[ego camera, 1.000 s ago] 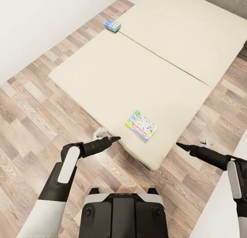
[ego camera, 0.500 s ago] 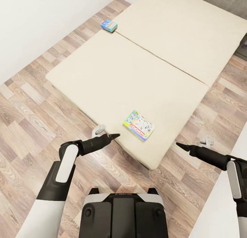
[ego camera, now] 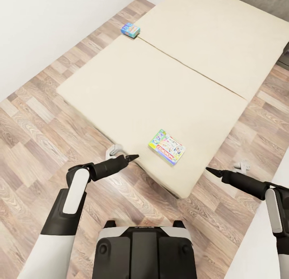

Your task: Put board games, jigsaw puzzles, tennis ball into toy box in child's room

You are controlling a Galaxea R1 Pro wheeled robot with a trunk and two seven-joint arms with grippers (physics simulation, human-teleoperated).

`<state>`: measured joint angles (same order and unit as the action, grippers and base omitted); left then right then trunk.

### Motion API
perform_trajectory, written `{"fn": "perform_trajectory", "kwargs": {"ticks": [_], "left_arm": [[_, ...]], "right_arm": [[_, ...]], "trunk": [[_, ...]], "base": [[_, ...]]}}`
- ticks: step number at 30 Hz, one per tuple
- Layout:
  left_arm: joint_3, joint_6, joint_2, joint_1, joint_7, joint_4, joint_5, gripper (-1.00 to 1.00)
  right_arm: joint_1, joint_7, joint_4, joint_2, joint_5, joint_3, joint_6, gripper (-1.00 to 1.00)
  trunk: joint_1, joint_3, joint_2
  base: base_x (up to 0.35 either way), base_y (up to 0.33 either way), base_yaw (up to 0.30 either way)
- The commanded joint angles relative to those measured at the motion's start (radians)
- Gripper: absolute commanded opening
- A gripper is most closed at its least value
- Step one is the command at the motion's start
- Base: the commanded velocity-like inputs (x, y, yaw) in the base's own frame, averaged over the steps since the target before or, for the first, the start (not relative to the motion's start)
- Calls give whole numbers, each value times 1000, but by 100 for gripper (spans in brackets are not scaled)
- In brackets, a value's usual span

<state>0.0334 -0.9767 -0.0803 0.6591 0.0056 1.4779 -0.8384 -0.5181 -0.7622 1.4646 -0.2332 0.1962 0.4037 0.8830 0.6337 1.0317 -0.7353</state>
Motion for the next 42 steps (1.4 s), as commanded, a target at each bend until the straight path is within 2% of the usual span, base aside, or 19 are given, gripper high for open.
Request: {"fn": "perform_trajectory", "kwargs": {"ticks": [1,15,24,29,35,42], "left_arm": [[-1,-4,0,0,1,0,-1,100],[-17,-4,13,1,1,36,-3,100],[-49,-5,51,30,1,34,-4,100],[-68,-5,81,57,2,23,-3,100],[-76,-5,97,69,2,10,-2,100],[-79,-4,103,81,3,-2,-2,100]], "right_arm": [[0,-3,1,0,0,1,5,100],[0,-3,0,0,0,1,5,100],[0,-3,0,0,0,0,5,100],[0,-3,0,0,0,0,5,100],[0,-3,0,0,0,0,5,100],[0,-3,0,0,0,0,5,100]], "trunk": [[0,1,-1],[0,1,-1],[0,1,-1],[0,1,-1],[0,1,-1],[0,1,-1]], "base": [[0,234,-3],[0,147,-1],[0,26,0],[0,9,0],[0,4,-31],[-13,18,-166]]}}
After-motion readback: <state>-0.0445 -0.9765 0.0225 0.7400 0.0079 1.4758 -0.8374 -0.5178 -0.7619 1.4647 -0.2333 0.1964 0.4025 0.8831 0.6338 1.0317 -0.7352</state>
